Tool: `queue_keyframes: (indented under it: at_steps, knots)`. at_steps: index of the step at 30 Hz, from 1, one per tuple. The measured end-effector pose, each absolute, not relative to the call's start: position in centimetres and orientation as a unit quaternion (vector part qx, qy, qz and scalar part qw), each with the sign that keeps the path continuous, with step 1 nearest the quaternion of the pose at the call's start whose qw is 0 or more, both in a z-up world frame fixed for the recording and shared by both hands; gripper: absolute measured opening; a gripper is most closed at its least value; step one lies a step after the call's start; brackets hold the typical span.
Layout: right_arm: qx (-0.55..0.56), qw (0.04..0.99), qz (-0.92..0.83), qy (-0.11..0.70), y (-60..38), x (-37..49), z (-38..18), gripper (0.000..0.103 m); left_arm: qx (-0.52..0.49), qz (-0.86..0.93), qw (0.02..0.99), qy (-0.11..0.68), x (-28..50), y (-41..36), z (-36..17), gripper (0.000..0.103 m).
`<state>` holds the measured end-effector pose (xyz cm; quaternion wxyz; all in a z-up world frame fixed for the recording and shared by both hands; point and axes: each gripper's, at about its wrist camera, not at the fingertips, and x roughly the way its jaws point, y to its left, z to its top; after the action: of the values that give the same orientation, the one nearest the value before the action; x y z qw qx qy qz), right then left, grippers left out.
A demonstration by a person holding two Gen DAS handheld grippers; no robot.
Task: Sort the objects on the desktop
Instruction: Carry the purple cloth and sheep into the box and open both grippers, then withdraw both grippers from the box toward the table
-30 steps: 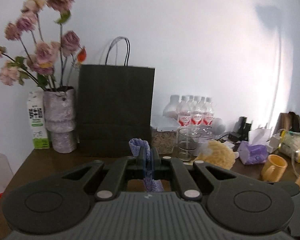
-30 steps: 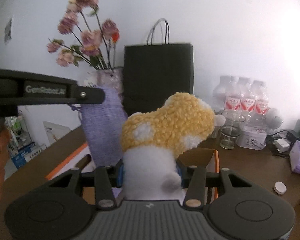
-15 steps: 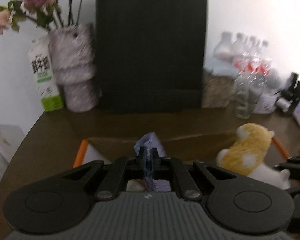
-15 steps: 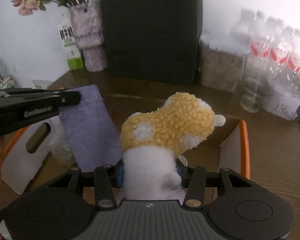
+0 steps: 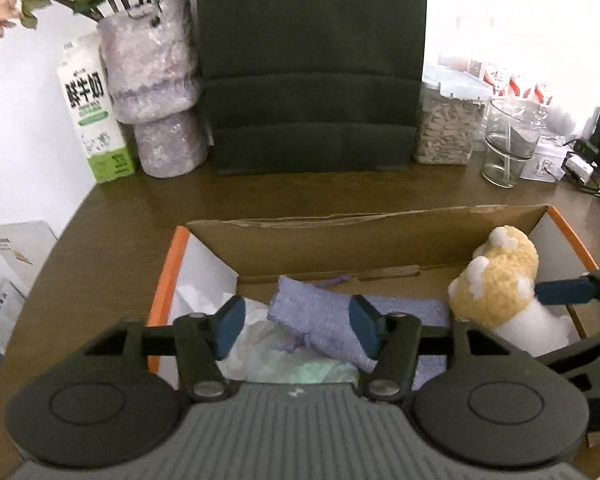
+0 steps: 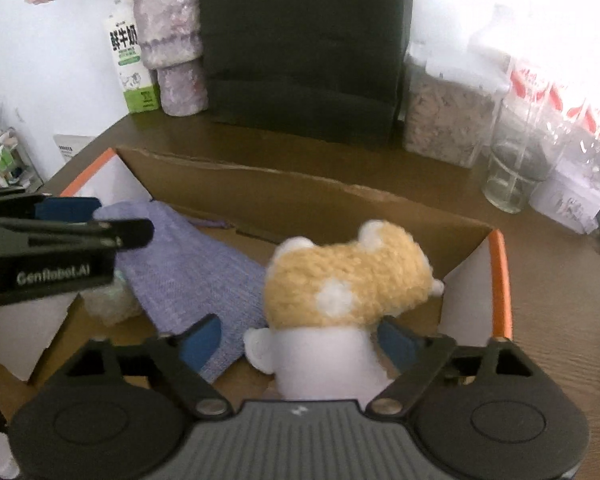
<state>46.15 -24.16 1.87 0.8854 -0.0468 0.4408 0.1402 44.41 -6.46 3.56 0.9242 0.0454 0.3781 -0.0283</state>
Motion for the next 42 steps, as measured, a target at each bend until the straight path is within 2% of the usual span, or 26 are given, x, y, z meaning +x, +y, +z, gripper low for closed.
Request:
queue_keyframes:
  at_steps: [1, 2, 3, 5, 15, 22, 29, 42]
  knots:
    - [-0.047, 0.886, 0.141, 0.439, -24.2, 45.9, 2.2, 0.092, 0.049, -0.025, 0.925, 0.376, 44.2, -6.5, 3.8, 0.078]
    - [-0.047, 0.888, 0.14, 0.436, -24.2, 45.5, 2.6, 0.096, 0.053, -0.02, 0.927, 0.371, 43.7, -6.5, 4.2, 0.092]
    - [-0.048, 0.89, 0.139, 0.432, -24.2, 45.3, 2.9, 0.099, 0.057, -0.016, 0.93, 0.362, 43.2, -6.5, 4.6, 0.101]
    - [-0.047, 0.896, 0.136, 0.421, -24.3, 44.3, 3.9, 0.103, 0.063, -0.014, 0.939, 0.339, 41.9, -6.5, 5.5, 0.103]
    - [-0.05, 0.931, 0.144, 0.333, -24.7, 35.6, 9.5, 0.103, 0.042, -0.025, 0.961, 0.271, 34.3, -5.8, 9.4, 0.103]
    - [-0.045, 0.946, 0.153, 0.283, -25.2, 27.9, 10.8, 0.103, 0.002, -0.044, 0.973, 0.226, 27.3, -3.9, 10.6, 0.103]
    - [-0.019, 0.952, 0.162, 0.26, -25.8, 22.0, 9.9, 0.103, -0.018, -0.05, 0.974, 0.218, 22.2, -2.1, 10.3, 0.103]
    - [-0.026, 0.945, 0.138, 0.296, -24.9, 15.4, 3.6, 0.103, -0.024, -0.011, 0.966, 0.257, 15.8, 0.4, 5.0, 0.103]
